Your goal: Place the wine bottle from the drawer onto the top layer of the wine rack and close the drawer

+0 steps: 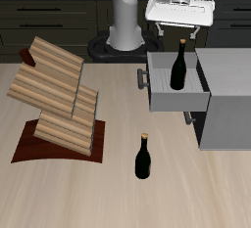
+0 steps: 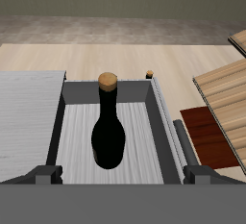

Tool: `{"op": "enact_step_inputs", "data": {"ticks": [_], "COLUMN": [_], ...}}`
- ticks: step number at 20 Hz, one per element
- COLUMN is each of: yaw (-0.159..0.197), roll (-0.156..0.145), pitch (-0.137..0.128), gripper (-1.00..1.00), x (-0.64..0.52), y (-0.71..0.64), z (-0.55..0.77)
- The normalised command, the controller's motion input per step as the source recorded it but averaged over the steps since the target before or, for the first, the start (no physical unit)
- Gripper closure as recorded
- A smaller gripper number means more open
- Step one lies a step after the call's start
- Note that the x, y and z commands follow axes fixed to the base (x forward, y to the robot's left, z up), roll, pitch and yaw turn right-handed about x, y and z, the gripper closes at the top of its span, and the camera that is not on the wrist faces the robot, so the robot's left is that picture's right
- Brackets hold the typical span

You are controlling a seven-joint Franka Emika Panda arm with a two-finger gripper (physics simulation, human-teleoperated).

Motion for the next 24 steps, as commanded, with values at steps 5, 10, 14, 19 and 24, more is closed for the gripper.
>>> {"op": "enact_step_inputs", "data": {"ticks": [5, 10, 14, 19, 24], "yaw": [0.044, 0.025, 0.023, 0.044, 0.017], "roll": [0.032, 0.016, -0.014, 0.021, 0.041], "pitch": [-0.029, 0.025, -0.008, -0.034, 0.025], "gripper": [-1.0, -1.0, -1.0, -1.0, -1.0], "x": [0.13, 0.24, 0.18, 0.17, 0.13], "y": [-0.03, -0.08, 0.0, 0.07, 0.12], "z": [-0.08, -0.17, -0.09, -0.04, -0.09]}}
